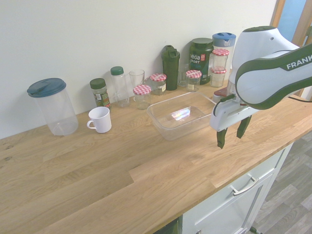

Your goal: Put the cereal into the container

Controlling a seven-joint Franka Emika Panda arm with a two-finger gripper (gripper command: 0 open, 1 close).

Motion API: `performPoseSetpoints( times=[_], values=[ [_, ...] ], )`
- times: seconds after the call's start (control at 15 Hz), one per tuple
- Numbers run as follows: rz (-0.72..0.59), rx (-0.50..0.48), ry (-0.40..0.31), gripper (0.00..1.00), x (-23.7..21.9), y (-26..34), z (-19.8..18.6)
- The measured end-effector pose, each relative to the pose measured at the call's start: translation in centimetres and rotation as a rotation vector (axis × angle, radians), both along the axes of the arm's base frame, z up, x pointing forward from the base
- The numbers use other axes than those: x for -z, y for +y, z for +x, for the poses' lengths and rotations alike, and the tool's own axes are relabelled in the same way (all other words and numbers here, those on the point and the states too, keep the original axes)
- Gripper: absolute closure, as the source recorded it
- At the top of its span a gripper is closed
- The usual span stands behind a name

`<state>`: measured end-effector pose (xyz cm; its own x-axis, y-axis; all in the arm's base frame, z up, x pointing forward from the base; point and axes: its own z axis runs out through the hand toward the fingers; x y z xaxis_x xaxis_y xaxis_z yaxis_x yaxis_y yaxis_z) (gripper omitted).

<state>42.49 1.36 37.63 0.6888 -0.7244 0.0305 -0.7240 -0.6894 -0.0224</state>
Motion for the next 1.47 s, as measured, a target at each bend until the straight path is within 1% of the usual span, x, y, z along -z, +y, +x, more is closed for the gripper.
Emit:
performPoseSetpoints(
  times=[0.13, 0.27, 0.4, 0.73, 0.87, 1.0, 1.27, 1.47],
  values=[
    [0.000, 0.014, -0.009, 0.00, 0.1, 0.1, 0.0],
    [-0.001, 0.047, -0.037, 0.00, 0.5, 0.4, -0.2],
    [-0.007, 0.091, -0.061, 0.00, 0.3, -1.5, -0.4],
    [-0.024, 0.255, -0.122, 0.00, -1.9, -15.0, -1.9],
    [-0.035, 0.306, -0.152, 0.00, -1.8, -18.1, -1.5],
    [-0.039, 0.324, -0.162, 0.00, -0.4, -19.5, 0.1],
    [-0.022, 0.362, -0.190, 0.00, 1.4, -21.2, 4.7],
    [-0.021, 0.355, -0.194, 0.00, 2.1, -21.1, 7.9]
  ],
)
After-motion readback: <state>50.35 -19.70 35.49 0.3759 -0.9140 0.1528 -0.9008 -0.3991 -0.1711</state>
